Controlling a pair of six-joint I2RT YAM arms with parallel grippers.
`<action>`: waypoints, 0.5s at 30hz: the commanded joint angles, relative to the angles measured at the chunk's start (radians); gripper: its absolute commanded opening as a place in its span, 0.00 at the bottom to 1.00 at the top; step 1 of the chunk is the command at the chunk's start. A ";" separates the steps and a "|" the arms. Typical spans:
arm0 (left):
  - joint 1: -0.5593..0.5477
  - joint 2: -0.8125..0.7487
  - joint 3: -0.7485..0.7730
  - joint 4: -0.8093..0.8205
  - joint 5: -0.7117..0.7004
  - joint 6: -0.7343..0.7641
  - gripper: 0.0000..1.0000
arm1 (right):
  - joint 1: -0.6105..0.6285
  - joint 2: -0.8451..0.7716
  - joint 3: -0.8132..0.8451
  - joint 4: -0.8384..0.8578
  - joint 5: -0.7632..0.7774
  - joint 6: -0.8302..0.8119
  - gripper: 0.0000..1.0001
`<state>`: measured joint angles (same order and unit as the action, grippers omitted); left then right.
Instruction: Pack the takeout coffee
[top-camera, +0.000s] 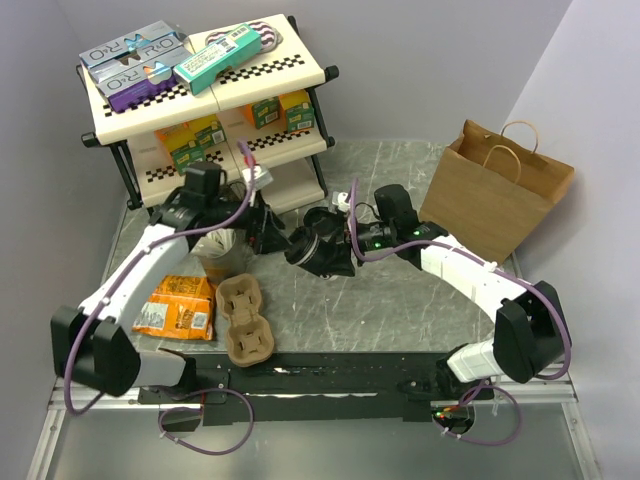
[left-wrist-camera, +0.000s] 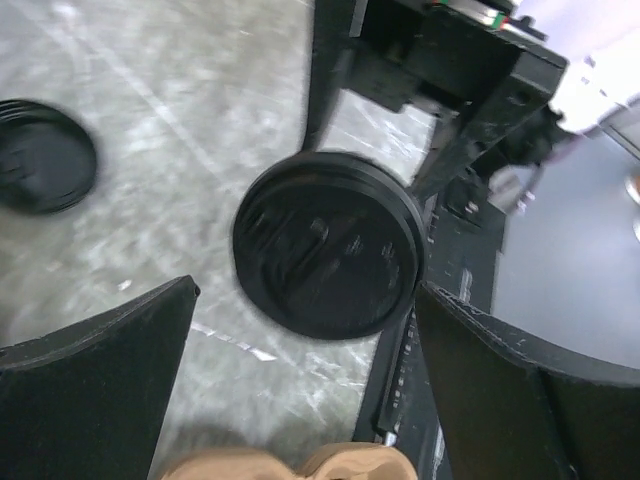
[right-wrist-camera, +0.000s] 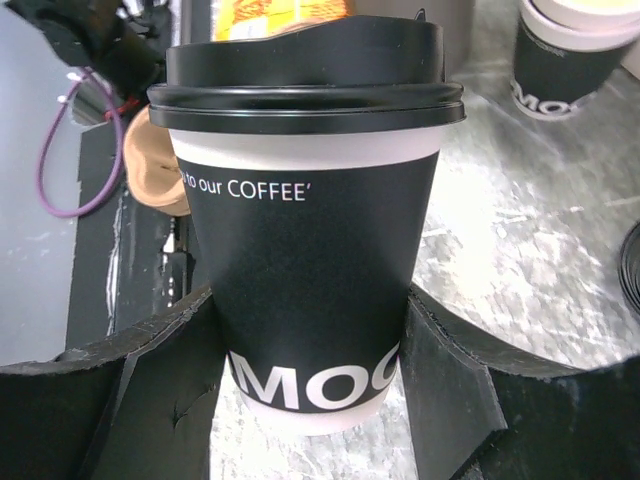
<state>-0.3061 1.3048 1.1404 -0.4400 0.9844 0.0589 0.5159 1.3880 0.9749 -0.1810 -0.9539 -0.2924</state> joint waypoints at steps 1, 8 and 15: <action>-0.048 0.053 0.105 -0.084 0.115 0.149 0.97 | -0.010 -0.037 -0.012 0.008 -0.086 -0.054 0.61; -0.080 0.152 0.212 -0.330 0.161 0.364 0.97 | -0.013 -0.046 -0.022 -0.023 -0.086 -0.102 0.61; -0.088 0.137 0.170 -0.227 0.119 0.332 0.97 | -0.013 -0.052 -0.002 -0.080 -0.091 -0.192 0.62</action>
<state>-0.3836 1.4723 1.3167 -0.7025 1.0828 0.3538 0.5098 1.3823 0.9554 -0.2348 -1.0008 -0.4065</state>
